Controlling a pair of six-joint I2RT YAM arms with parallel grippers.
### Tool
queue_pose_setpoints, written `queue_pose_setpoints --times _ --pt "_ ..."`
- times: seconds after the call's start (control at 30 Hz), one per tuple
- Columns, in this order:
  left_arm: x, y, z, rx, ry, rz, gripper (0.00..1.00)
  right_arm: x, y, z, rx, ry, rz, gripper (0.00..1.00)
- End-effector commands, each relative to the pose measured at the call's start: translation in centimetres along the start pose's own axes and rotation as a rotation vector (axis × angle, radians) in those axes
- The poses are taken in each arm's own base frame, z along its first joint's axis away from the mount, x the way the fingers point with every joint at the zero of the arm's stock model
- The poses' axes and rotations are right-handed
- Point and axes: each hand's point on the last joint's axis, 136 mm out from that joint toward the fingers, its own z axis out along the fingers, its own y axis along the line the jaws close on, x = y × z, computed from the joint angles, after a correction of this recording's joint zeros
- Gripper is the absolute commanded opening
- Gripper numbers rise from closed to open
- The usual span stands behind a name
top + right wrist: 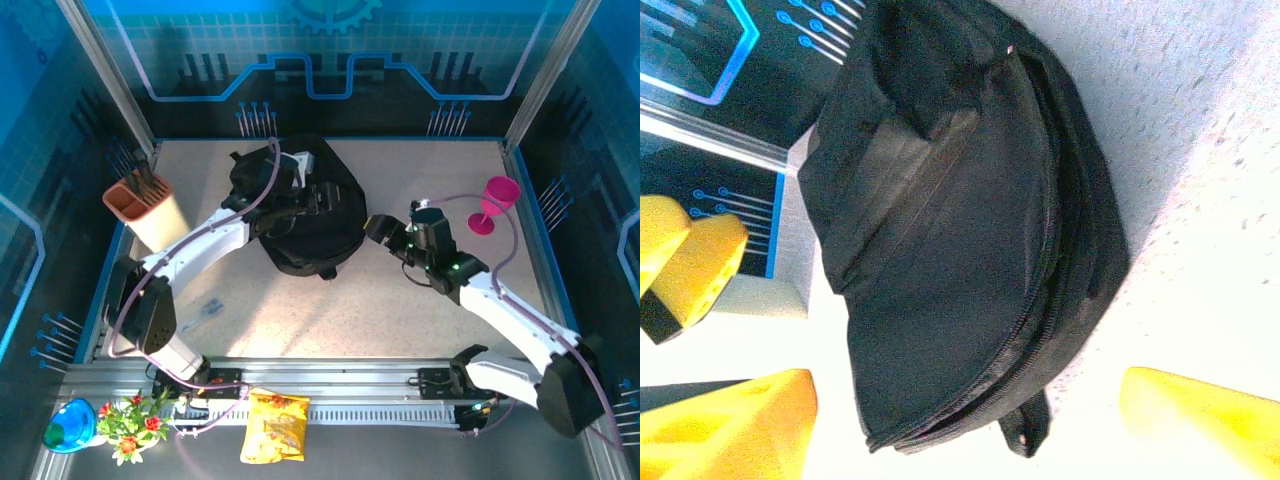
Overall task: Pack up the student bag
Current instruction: Close the student bag at the top-center of the table, then rotate the student bag at the top-center of the table.
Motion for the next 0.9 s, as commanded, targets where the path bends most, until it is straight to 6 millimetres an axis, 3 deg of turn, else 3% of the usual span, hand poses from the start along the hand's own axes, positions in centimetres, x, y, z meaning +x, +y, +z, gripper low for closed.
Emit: queue_pose_setpoints --times 0.0,0.23,0.33,0.5,0.63,0.87 --pt "0.5 3.3 -2.3 -0.099 -0.027 -0.085 0.75 -0.3 -2.5 -1.6 0.101 -0.029 -0.116 0.83" --pt "4.2 8.8 -5.3 -0.205 -0.037 -0.260 0.92 1.4 -3.1 -2.7 0.082 0.026 -0.175 0.97" --pt "6.2 11.3 -6.2 -0.238 -0.029 -0.357 0.97 2.6 -3.1 -2.0 0.045 0.068 -0.179 0.99" --pt "8.8 14.2 -6.4 -0.225 -0.001 -0.492 0.97 5.3 -2.2 0.0 -0.019 0.192 -0.141 0.99" --pt "9.5 16.4 -5.8 -0.244 0.019 -0.564 0.95 7.2 -1.0 2.1 -0.064 0.262 -0.133 0.98" --pt "8.1 18.8 -4.9 -0.256 -0.003 -0.599 0.92 8.6 1.0 7.0 -0.078 0.325 -0.127 0.94"
